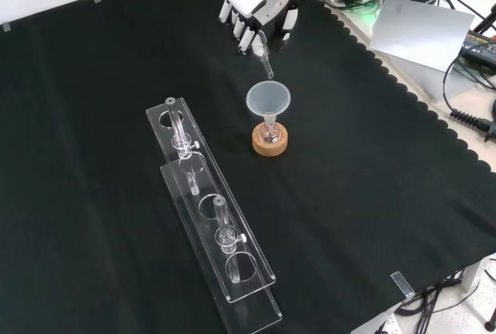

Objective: Pour all the NaCl from the weighing funnel into the round-bottom flask.

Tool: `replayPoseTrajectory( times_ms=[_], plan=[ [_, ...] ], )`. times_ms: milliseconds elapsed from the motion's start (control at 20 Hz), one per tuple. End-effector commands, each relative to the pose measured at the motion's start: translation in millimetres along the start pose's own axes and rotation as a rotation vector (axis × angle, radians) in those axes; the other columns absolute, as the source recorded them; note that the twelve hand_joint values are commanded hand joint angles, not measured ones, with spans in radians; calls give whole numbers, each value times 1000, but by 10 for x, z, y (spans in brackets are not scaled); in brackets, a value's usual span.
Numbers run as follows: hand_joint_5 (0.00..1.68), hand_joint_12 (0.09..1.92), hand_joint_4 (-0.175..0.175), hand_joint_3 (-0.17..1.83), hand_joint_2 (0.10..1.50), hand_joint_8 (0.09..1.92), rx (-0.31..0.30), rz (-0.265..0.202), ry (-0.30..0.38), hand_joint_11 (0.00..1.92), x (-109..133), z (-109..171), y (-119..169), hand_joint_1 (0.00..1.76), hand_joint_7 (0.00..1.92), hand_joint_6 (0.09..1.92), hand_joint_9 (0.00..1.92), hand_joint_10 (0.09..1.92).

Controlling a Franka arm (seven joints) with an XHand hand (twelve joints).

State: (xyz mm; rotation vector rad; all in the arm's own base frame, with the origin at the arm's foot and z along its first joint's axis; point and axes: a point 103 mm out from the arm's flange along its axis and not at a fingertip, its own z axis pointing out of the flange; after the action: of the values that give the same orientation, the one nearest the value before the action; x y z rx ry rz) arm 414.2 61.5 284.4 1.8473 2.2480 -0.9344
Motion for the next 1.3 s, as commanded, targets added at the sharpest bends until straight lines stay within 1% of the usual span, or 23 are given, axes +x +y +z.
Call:
replayPoseTrajectory(
  times_ms=[50, 150, 300, 400, 500, 600, 850, 1000, 1150, 1300],
  plan=[
    [1208, 1008, 149, 447, 793, 461, 12, -17, -31, 956, 28, -48, 22, 1110, 1160, 706, 1369, 183],
    [1209, 1007, 149, 447, 793, 461, 25, -16, -59, 957, 39, -75, 39, 1110, 1161, 705, 1369, 183],
    [1209, 1006, 150, 447, 793, 461, 43, -17, -77, 958, 52, -73, 65, 1110, 1162, 705, 1370, 181],
    [1209, 1004, 150, 448, 793, 460, 57, -20, -70, 959, 58, -57, 86, 1110, 1163, 705, 1371, 180],
    [1210, 1003, 151, 448, 793, 459, 68, -14, -64, 959, 39, -12, 102, 1110, 1163, 704, 1371, 179],
    [1210, 1002, 151, 448, 792, 459, 82, -8, -94, 960, 61, -47, 120, 1110, 1163, 703, 1372, 178],
    [1211, 1000, 152, 449, 791, 457, 90, -2, -123, 961, 3, -70, 134, 1110, 1164, 702, 1374, 175],
    [1212, 999, 153, 449, 791, 457, 98, -4, -152, 961, 33, -81, 152, 1110, 1165, 701, 1375, 174],
    [1213, 998, 153, 450, 790, 456, 94, -10, -191, 962, 80, -100, 161, 1110, 1165, 700, 1375, 174],
    [1213, 997, 153, 450, 789, 456, 94, -17, -216, 962, 112, -121, 171, 1110, 1166, 699, 1376, 173]
  ],
)
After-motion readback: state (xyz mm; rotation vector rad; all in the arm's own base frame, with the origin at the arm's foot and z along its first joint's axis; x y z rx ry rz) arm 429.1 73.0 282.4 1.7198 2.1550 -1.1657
